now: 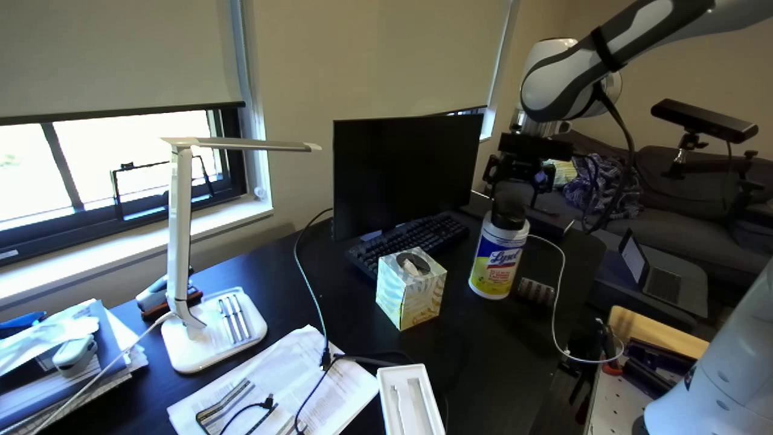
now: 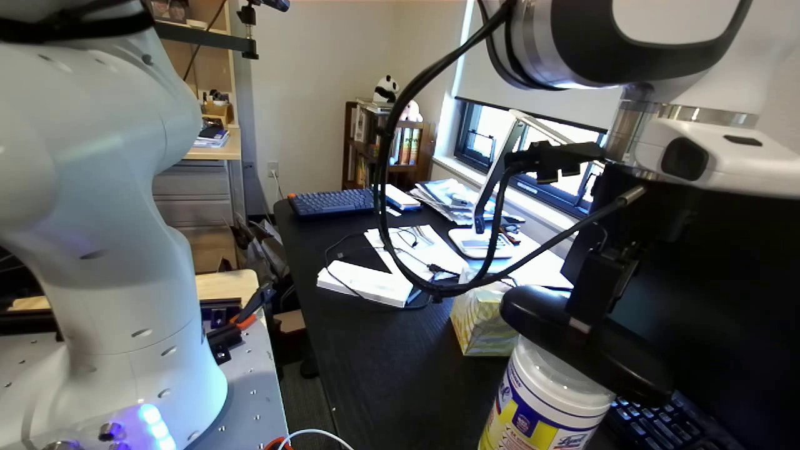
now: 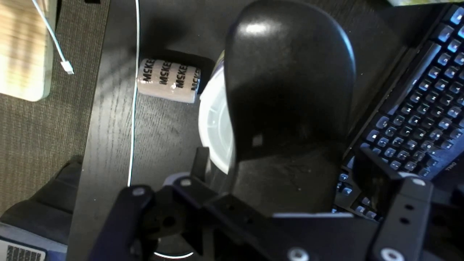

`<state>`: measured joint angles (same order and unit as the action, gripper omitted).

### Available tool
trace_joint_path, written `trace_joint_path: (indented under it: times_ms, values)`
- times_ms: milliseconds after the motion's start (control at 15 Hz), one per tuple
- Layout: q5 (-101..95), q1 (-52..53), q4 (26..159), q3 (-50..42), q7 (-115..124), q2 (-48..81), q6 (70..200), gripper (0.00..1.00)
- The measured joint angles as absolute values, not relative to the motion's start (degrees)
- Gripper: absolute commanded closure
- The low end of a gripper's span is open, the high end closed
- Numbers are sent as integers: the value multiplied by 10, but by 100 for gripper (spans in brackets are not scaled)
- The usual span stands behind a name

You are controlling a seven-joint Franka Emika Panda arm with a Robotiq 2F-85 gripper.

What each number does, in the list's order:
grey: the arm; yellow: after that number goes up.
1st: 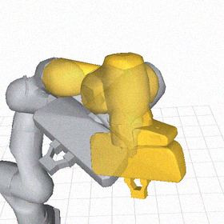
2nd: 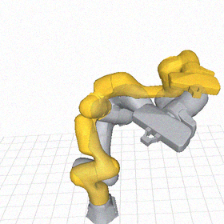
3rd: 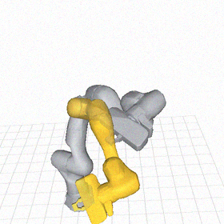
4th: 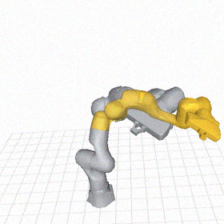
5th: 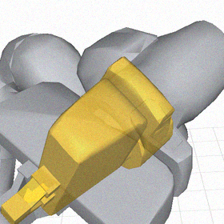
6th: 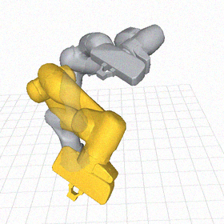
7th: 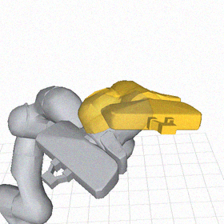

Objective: Place the eyeglass case and the brown packet on the left side of the desk then place the tissue box on the right side

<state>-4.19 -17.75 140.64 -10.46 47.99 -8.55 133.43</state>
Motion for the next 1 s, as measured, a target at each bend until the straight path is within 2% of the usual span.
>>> trace_joint_path:
  times_ms: [533, 600, 667, 867, 1000]
  values:
    - [-42, -170, 1429, -105, 467, -85, 1391, 0]
    - [-42, -169, 1433, -105, 465, -85, 1398, 25]
    - [-42, -169, 1436, -105, 463, -85, 1403, 26]
    - [-42, -169, 1442, -105, 457, -85, 1410, 47]
    - [-41, -169, 1443, -105, 454, -86, 1412, 51]
